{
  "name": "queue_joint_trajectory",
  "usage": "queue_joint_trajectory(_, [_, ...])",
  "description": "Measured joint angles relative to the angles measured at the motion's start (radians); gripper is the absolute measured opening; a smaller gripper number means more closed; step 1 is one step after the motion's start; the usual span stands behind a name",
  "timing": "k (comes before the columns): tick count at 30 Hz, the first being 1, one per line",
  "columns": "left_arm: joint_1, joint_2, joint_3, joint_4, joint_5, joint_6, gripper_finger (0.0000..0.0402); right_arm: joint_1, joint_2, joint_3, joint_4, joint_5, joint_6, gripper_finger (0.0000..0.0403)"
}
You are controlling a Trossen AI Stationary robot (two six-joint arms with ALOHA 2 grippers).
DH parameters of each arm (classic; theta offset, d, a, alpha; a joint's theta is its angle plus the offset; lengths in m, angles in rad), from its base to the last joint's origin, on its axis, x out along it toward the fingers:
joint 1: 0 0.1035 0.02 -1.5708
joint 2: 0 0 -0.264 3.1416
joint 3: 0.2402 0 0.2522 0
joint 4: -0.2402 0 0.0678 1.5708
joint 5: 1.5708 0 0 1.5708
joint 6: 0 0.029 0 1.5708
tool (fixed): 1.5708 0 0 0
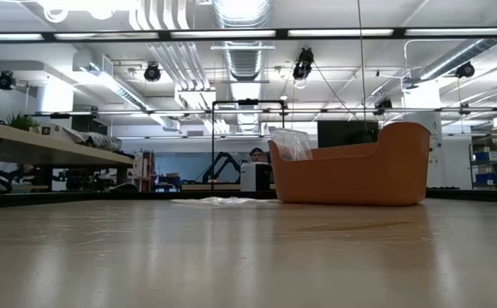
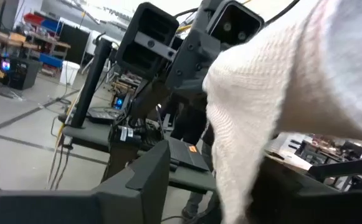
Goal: Roll bandage
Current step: Roll the brown bandage
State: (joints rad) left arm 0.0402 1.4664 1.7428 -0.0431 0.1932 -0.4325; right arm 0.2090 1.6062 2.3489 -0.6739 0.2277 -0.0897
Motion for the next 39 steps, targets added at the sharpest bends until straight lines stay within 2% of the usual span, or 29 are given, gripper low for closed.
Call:
queue_joint_trajectory(4, [0.000,0.002,0.003,0.011,0.000,0.052,0.0124,0.000,0.000,0.000,0.002,0.000,-0.014,0.0087])
queue_joint_trajectory(8, [0.000,0.005,0.003,0.006,0.000,0.060,0.0033,0.000,0.000,0.000,0.003,0.000,-0.016,0.0087])
queue_joint_trajectory(10, [0.000,0.005,0.003,-0.004,0.000,0.064,0.0011,0.000,0.000,0.000,0.003,0.000,-0.015,0.0087])
queue_joint_trajectory(14, [0.000,-0.006,0.003,-0.084,-0.004,0.111,0.0005,0.000,-0.005,0.001,-0.001,-0.005,0.047,0.0087])
queue_joint_trajectory(18, [0.000,-0.030,0.004,-0.159,-0.065,0.154,0.0004,-0.006,-0.016,0.005,-0.003,-0.075,0.164,0.0087])
queue_joint_trajectory(23, [0.000,-0.046,0.005,-0.186,-0.121,0.214,0.0002,-0.017,-0.026,0.005,-0.001,-0.169,0.304,0.0087])
queue_joint_trajectory(28, [0.000,-0.046,0.005,-0.186,-0.137,0.234,0.0001,-0.022,-0.025,0.005,0.015,-0.175,0.344,0.0087])
queue_joint_trajectory(33, [-0.001,-0.027,0.005,-0.185,-0.102,0.219,0.0001,-0.031,-0.017,0.004,0.050,-0.128,0.213,0.0087])
queue_joint_trajectory(39, [-0.006,-0.025,0.005,-0.206,-0.063,0.190,0.0000,-0.033,-0.007,0.003,-0.012,0.061,-0.048,0.0087])
